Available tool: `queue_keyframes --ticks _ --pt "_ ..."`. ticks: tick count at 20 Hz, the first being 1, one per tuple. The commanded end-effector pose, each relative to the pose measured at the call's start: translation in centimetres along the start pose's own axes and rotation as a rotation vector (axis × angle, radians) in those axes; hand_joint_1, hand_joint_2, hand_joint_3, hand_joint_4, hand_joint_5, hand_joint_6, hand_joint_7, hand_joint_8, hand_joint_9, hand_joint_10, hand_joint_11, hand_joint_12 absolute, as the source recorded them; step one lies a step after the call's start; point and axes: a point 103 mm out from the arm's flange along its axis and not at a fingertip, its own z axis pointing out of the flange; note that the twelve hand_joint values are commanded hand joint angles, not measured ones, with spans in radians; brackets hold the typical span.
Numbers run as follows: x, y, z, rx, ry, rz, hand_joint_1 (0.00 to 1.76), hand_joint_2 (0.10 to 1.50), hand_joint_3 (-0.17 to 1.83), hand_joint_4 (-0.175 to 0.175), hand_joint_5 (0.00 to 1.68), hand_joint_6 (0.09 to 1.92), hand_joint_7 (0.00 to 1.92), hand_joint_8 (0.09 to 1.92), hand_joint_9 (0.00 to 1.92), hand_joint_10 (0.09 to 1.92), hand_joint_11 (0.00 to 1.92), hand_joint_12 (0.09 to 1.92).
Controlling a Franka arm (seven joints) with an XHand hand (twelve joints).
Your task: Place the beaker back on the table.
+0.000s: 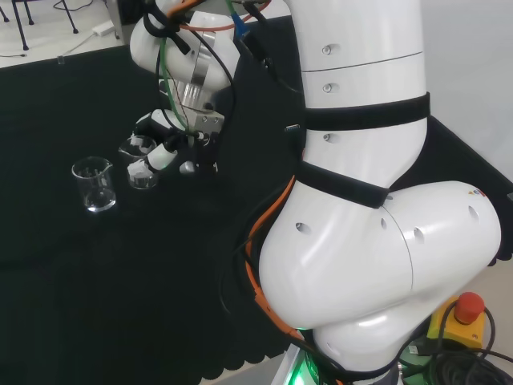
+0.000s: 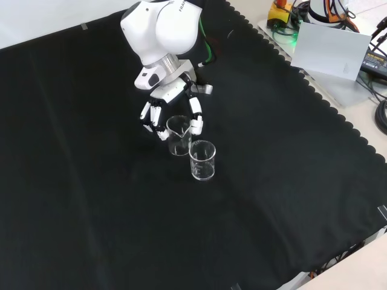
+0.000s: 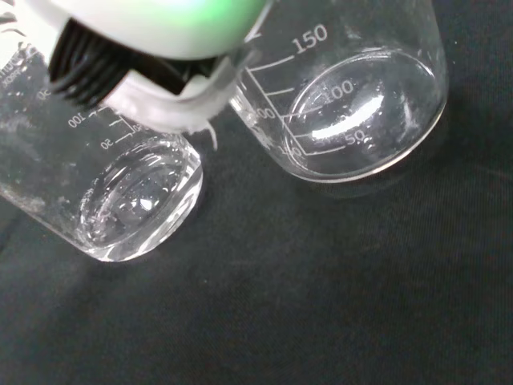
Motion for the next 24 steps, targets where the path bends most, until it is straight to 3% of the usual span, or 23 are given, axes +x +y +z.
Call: queue_keyframes --ticks 1,4,7,12,21,24 --pt "-0.1 -0.4 -0.6 0.003 -0.024 0.013 1.02 0.53 0.85 -0.034 0.61 0.99 0.83 0.65 0.80 0.65 0.25 1.35" --pt "0.3 -0.5 -1.0 0.032 -0.049 0.023 1.00 0.52 0.84 -0.043 0.51 0.88 0.69 0.65 0.69 0.66 0.13 1.37" --pt "0.7 -0.6 -1.1 0.063 -0.089 0.036 0.99 0.50 0.81 -0.048 0.41 0.66 0.54 0.66 0.55 0.68 0.03 1.39" --pt "1.3 -0.7 -1.4 0.091 -0.135 0.053 0.97 0.50 0.78 -0.050 0.39 0.41 0.43 0.66 0.43 0.71 0.00 1.34" --pt "2.3 -1.4 -4.2 -0.003 -0.136 0.066 0.93 0.50 0.70 -0.053 0.33 0.13 0.16 0.63 0.18 0.75 0.00 1.07" --pt "2.7 -2.1 -5.6 -0.063 -0.133 0.066 0.92 0.51 0.69 -0.054 0.33 0.10 0.14 0.63 0.15 0.76 0.00 1.01"
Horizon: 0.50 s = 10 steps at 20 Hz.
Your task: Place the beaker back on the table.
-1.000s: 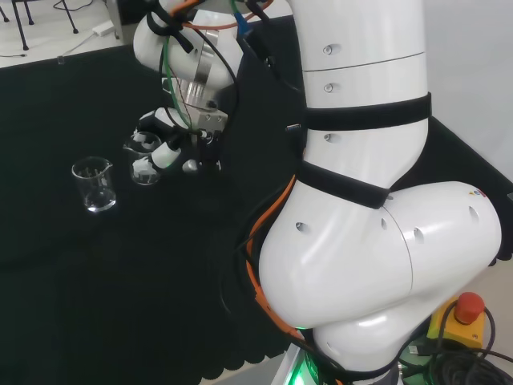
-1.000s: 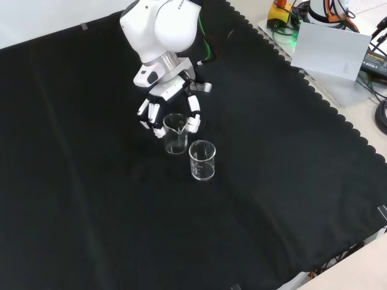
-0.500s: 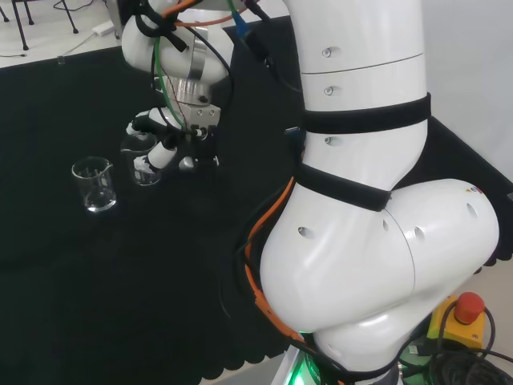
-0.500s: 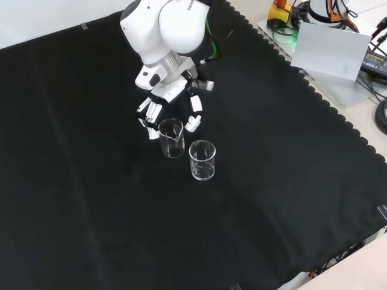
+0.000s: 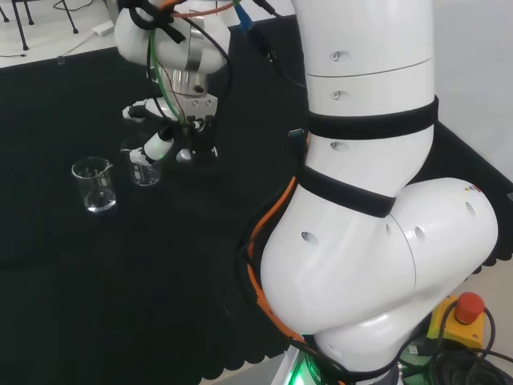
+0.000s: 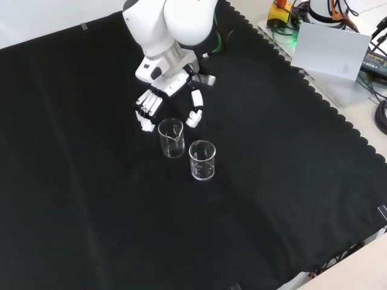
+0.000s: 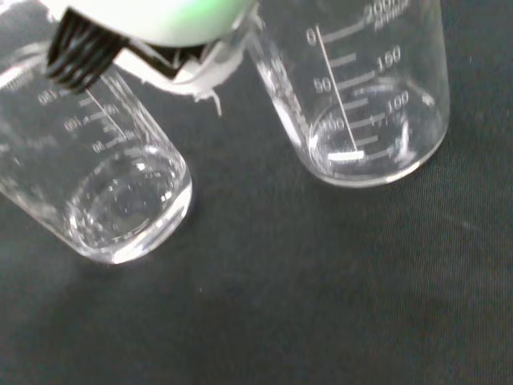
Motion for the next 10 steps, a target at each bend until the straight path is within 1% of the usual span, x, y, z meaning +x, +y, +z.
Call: queue_keyframes --ticks 1,5,10 --pt "0.2 -1.5 -2.9 -0.101 0.008 0.020 0.92 0.51 0.68 -0.057 0.34 0.09 0.15 0.63 0.16 0.77 0.00 1.02" --pt "-0.5 -3.1 -4.3 -0.118 -0.009 0.050 0.92 0.51 0.67 -0.062 0.36 0.09 0.18 0.64 0.20 0.76 0.00 1.06" --pt "-1.4 -5.0 -5.3 -0.130 -0.027 0.077 0.92 0.52 0.67 -0.064 0.37 0.09 0.20 0.64 0.22 0.76 0.00 1.08"
